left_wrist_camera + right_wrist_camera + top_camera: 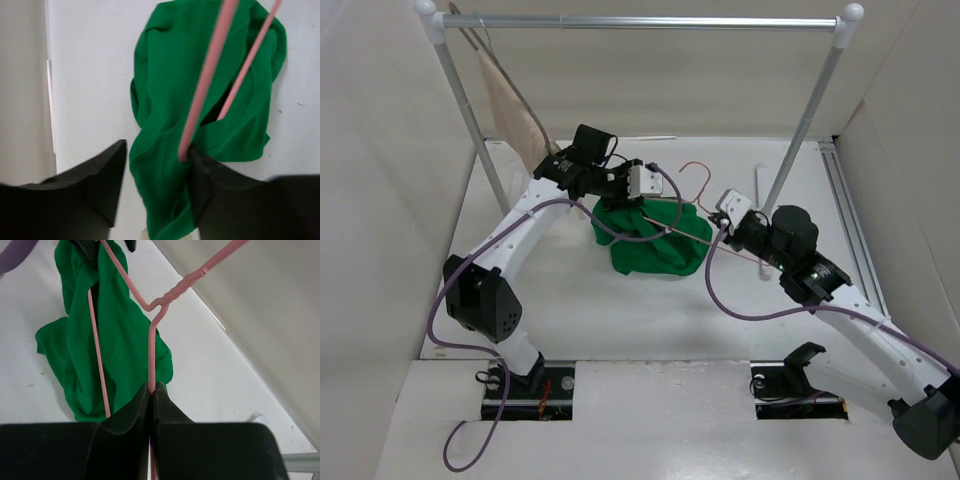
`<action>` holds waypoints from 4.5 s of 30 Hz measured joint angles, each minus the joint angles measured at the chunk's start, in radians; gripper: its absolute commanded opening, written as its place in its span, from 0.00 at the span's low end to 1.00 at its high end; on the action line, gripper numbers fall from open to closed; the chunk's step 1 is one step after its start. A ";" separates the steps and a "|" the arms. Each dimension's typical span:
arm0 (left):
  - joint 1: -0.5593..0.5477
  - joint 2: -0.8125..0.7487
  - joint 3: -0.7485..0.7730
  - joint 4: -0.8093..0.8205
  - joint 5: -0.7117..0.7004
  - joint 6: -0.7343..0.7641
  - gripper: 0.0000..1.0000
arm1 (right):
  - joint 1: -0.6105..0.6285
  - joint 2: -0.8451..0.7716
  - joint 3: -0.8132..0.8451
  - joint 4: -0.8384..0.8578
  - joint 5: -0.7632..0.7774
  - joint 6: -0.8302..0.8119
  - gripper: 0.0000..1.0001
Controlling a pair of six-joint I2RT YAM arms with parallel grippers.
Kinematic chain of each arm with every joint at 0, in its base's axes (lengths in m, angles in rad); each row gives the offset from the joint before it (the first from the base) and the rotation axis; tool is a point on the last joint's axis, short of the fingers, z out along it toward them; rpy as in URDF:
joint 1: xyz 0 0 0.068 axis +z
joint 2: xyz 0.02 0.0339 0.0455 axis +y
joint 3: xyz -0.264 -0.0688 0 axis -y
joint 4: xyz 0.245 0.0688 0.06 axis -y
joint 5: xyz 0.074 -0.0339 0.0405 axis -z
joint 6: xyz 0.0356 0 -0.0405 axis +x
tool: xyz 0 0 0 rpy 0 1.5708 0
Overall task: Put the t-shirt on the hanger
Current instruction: Place tshirt on hanger
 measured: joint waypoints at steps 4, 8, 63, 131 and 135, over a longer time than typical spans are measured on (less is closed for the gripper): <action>-0.005 0.007 0.000 -0.067 0.006 0.041 0.09 | 0.000 0.029 -0.011 0.025 -0.015 0.002 0.00; -0.008 0.008 0.000 -0.129 0.027 0.084 0.00 | -0.004 0.056 -0.015 0.059 -0.017 -0.002 0.00; 0.072 0.020 -0.203 0.029 -0.060 0.047 0.03 | 0.031 0.306 0.004 0.200 -0.031 -0.061 0.00; 0.045 -0.106 -0.251 0.238 0.045 -0.695 0.00 | 0.056 0.518 -0.061 0.317 0.057 0.224 0.85; 0.045 -0.107 -0.251 0.235 0.044 -0.673 0.00 | 0.046 0.324 -0.140 0.348 0.051 0.213 0.66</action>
